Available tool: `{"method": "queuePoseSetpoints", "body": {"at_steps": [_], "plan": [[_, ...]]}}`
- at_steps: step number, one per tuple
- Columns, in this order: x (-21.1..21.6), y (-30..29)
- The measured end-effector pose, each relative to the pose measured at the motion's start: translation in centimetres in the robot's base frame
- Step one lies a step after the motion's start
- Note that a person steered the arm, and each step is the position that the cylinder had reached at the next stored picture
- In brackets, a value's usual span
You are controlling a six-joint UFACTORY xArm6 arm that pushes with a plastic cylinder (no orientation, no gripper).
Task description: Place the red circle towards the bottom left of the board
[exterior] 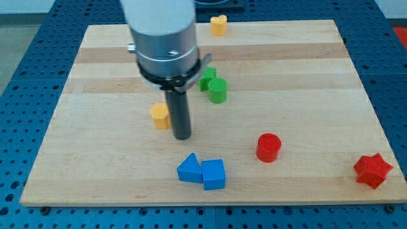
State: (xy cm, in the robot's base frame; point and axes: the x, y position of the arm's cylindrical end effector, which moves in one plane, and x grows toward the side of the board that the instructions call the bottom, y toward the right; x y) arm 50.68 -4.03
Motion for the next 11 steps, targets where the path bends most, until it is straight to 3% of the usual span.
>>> {"method": "queuePoseSetpoints", "body": {"at_steps": [5, 8, 11], "plan": [[-0.1, 15.6], [4.0, 16.7], [4.5, 15.6]]}}
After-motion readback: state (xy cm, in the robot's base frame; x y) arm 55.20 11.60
